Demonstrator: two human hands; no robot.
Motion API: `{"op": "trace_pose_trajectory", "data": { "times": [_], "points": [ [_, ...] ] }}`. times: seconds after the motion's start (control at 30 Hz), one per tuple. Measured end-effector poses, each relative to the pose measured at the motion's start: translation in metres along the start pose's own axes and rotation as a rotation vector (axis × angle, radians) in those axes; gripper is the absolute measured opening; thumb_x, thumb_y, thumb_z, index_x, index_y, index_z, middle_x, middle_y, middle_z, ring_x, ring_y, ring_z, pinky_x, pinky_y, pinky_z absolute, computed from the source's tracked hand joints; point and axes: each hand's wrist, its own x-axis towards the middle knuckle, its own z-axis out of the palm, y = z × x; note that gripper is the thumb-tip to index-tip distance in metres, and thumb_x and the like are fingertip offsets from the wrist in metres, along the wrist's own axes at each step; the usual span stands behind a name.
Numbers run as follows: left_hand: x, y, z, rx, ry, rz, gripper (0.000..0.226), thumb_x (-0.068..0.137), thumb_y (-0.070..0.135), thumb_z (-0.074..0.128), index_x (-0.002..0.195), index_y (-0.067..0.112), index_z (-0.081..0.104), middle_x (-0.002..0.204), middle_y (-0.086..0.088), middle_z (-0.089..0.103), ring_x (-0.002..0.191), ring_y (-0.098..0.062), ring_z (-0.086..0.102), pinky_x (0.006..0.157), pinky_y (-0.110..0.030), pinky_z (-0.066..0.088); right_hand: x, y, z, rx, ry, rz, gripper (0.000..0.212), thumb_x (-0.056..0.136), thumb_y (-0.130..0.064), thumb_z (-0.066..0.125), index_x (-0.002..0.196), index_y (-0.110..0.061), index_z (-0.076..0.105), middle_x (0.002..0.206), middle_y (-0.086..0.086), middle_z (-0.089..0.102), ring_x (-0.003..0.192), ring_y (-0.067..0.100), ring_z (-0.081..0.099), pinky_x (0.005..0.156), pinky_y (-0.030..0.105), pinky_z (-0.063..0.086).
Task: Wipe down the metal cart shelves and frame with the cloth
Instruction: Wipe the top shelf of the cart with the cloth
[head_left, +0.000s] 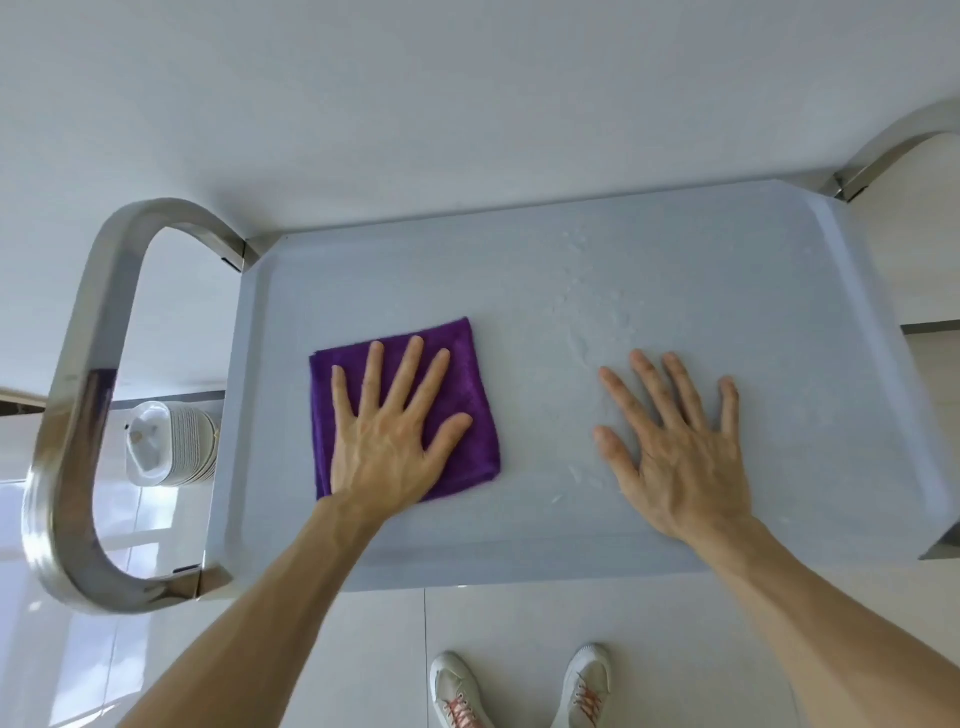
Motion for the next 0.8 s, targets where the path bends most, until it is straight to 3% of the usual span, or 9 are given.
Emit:
{"op": "trace_pose_trajectory", "data": {
  "times": [0.17,0.33,0.43,0.5,0.57,0.7,0.8],
  "points": [
    [-0.077,0.049,0.012,-0.014,-0.073,0.150,0.074,0.094,0.074,0.025,0.157,0.036,0.013,0.166,0.005,0.011,0.152,-0.034,0.006,0.116,-0.068,0.010,-0.002,-0.001,-0.003,0.009,0.008,0.002,0.063,0.097,-0.063,0.021,0.155,-0.039,0.022,0.165,-0.005,0.020,0.153,0.023,0.015,0.117,0.064,0.008],
    [-0.097,0.004,0.007,0.030,-0.105,0.259,0.073,0.093,0.074,0.030,0.156,0.040,0.017,0.165,0.008,0.015,0.153,-0.029,0.008,0.116,-0.065,0.015,-0.001,0.000,0.000,0.019,0.023,-0.001,0.063,0.097,-0.062,0.025,0.155,-0.040,0.023,0.165,-0.005,0.021,0.152,0.023,0.016,0.118,0.064,0.007],
    [-0.077,-0.008,0.003,0.052,-0.093,0.102,0.071,0.095,0.073,0.022,0.156,0.039,0.016,0.165,0.005,0.016,0.153,-0.029,0.007,0.118,-0.063,0.011,0.000,0.000,0.001,0.015,0.031,-0.001,0.062,0.097,-0.062,0.026,0.155,-0.040,0.023,0.165,-0.006,0.020,0.153,0.022,0.015,0.118,0.064,0.006],
    [-0.065,0.014,0.002,0.038,-0.083,-0.037,0.073,0.095,0.073,0.018,0.157,0.037,0.014,0.166,0.004,0.013,0.153,-0.032,0.005,0.119,-0.064,0.006,0.000,0.001,0.001,0.018,0.030,-0.003,0.062,0.097,-0.062,0.025,0.155,-0.040,0.023,0.165,-0.006,0.020,0.152,0.022,0.016,0.118,0.064,0.006],
    [-0.058,0.045,0.004,0.019,-0.080,-0.067,0.076,0.094,0.075,0.017,0.158,0.034,0.011,0.166,0.001,0.010,0.153,-0.035,0.001,0.117,-0.066,0.004,0.000,0.001,0.001,0.011,0.030,-0.004,0.062,0.097,-0.062,0.025,0.155,-0.040,0.023,0.165,-0.006,0.020,0.152,0.023,0.016,0.118,0.064,0.006],
    [-0.075,0.093,0.010,-0.034,-0.088,0.125,0.079,0.093,0.076,0.027,0.158,0.034,0.015,0.166,0.002,0.011,0.152,-0.038,0.003,0.115,-0.070,0.006,-0.001,0.000,-0.001,0.012,0.021,0.004,0.062,0.097,-0.063,0.025,0.155,-0.040,0.022,0.165,-0.007,0.019,0.153,0.021,0.014,0.118,0.063,0.008],
    [-0.100,0.085,0.014,-0.061,-0.093,0.257,0.078,0.090,0.077,0.036,0.156,0.038,0.021,0.166,0.005,0.015,0.152,-0.035,0.008,0.114,-0.069,0.014,-0.001,0.000,-0.002,0.004,0.011,-0.001,0.063,0.097,-0.063,0.023,0.156,-0.040,0.019,0.166,-0.007,0.016,0.153,0.021,0.013,0.117,0.064,0.008]
  ]
}}
